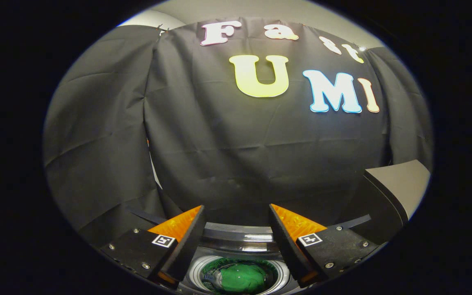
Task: Put the clothes into the washing machine and then close the washing machine lid.
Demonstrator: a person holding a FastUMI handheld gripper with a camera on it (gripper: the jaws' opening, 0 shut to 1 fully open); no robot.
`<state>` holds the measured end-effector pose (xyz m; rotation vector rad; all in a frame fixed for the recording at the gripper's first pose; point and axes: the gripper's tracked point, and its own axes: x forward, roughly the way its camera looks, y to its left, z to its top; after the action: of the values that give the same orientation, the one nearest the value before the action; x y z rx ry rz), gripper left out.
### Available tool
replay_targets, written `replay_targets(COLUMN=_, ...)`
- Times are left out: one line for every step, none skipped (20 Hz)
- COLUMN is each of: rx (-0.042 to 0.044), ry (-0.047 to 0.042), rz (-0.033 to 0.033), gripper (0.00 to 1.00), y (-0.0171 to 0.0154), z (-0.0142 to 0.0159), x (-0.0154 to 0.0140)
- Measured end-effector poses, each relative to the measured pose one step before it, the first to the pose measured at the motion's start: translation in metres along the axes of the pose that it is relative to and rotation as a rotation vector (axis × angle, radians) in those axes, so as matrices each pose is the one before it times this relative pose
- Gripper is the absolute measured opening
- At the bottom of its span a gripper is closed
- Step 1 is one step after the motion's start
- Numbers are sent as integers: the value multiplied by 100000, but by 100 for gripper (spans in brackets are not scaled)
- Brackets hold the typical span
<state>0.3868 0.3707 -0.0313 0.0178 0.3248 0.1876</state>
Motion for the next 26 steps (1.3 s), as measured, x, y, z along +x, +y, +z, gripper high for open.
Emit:
replay_targets(rx=67, ry=96, rz=322, gripper=93, y=105, z=-313, x=-409)
replay_targets(rx=228, ry=-174, rz=499, gripper=93, y=170, z=-308, x=-447)
replay_targets(rx=114, ry=-310, rz=450, gripper=93, y=88, z=-219, x=-355)
replay_targets(rx=12, ry=-356, rz=-94, gripper=93, y=2, z=-285, x=-471)
replay_targets(rx=93, ry=-599, rz=-546, gripper=93, y=-167, z=-141, x=-391)
replay_targets(rx=424, ry=-718, rz=-160, gripper=93, y=-57, z=-188, x=-402)
replay_targets(rx=488, ry=-33, rz=95, gripper=93, y=-19, z=-231, x=-362)
replay_targets(rx=82, ry=365, rz=-158, gripper=92, y=33, z=-597, x=-469)
replay_targets(rx=42, ry=403, rz=-162, gripper=92, y=-4, z=-485, x=-497)
replay_targets(rx=-13, ry=590, rz=-211, gripper=92, y=27, z=-613, x=-456)
replay_targets(rx=-64, ry=1292, rz=-231, gripper=92, y=-39, z=-902, x=-364)
replay_targets(rx=187, ry=1333, rz=83, gripper=92, y=53, z=-944, x=-374)
replay_targets(rx=198, ry=1098, rz=240, gripper=92, y=71, z=-882, x=-439)
replay_targets(rx=-246, ry=967, rz=631, gripper=92, y=182, z=-846, x=-496)
replay_targets(rx=-702, ry=297, rz=474, gripper=92, y=103, z=-604, x=-544)
replay_targets(rx=-1147, ry=-52, rz=413, gripper=92, y=57, z=-430, x=-699)
replay_targets(rx=-1137, ry=-645, rz=546, gripper=92, y=53, z=-151, x=-700)
replay_targets(rx=-951, ry=-1152, rz=536, gripper=92, y=-14, z=-23, x=-722)
replay_targets(rx=-395, ry=-1429, rz=626, gripper=92, y=-149, z=353, x=-745)
replay_targets(rx=135, ry=-1799, rz=53, gripper=92, y=-300, z=272, x=-913)
replay_targets(rx=218, ry=-1587, rz=32, gripper=92, y=-386, z=440, x=-880)
replay_targets(rx=-25, ry=-1710, rz=307, gripper=92, y=-225, z=418, x=-1008)
replay_targets(rx=-521, ry=-1574, rz=348, gripper=94, y=-324, z=632, x=-825)
replay_targets(rx=-1196, ry=-1540, rz=569, gripper=93, y=-384, z=352, x=-840)
replay_targets(rx=-1428, ry=-1790, rz=458, gripper=93, y=-544, z=647, x=-828)
replay_targets(rx=-1193, ry=-1600, rz=830, gripper=93, y=-509, z=393, x=-943)
